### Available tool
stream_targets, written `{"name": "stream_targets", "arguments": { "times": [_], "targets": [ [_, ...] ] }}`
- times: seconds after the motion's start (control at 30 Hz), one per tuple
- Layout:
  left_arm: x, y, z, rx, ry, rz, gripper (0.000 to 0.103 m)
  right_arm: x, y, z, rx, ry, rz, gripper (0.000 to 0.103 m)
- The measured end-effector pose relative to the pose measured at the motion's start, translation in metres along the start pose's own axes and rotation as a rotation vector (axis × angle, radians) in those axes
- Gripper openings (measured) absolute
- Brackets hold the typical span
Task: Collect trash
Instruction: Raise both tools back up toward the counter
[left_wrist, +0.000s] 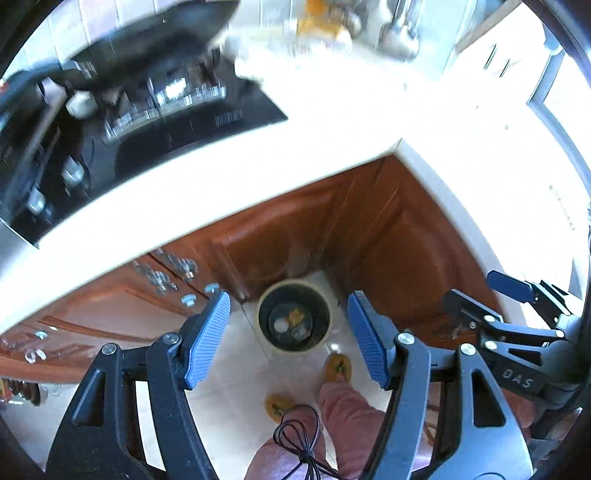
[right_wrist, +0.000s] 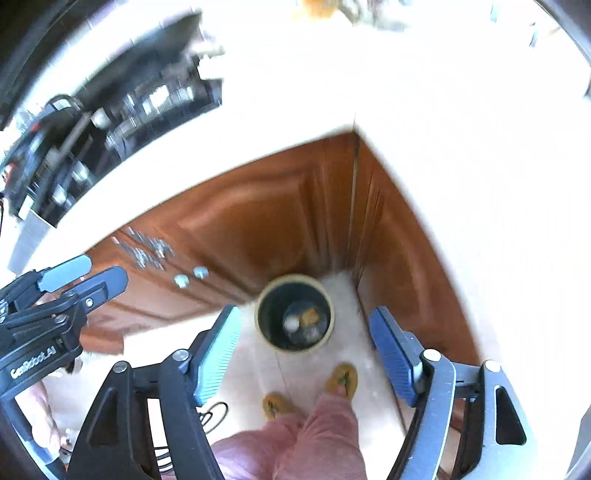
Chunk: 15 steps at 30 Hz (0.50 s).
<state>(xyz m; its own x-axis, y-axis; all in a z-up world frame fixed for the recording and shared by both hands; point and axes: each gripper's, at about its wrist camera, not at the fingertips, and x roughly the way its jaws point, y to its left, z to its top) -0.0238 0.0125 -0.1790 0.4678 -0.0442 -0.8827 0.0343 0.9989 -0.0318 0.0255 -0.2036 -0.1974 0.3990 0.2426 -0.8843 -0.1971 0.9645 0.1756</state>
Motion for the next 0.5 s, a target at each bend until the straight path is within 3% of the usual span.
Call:
{"name": "stream_targets", "arguments": {
  "times": [0.2, 0.5],
  "targets": [
    [-0.06, 0.001, 0.02, 0.007, -0.079, -0.002, 0.064, -0.099, 0.008, 0.018, 0.021, -0.137, 0.008, 0.078],
    [-0.113, 0.005, 0.033, 0.005, -0.156, -0.024, 0.064, -0.203, 0.022, 0.032, 0.024, -0.274, 0.009, 0.081]
  ]
}}
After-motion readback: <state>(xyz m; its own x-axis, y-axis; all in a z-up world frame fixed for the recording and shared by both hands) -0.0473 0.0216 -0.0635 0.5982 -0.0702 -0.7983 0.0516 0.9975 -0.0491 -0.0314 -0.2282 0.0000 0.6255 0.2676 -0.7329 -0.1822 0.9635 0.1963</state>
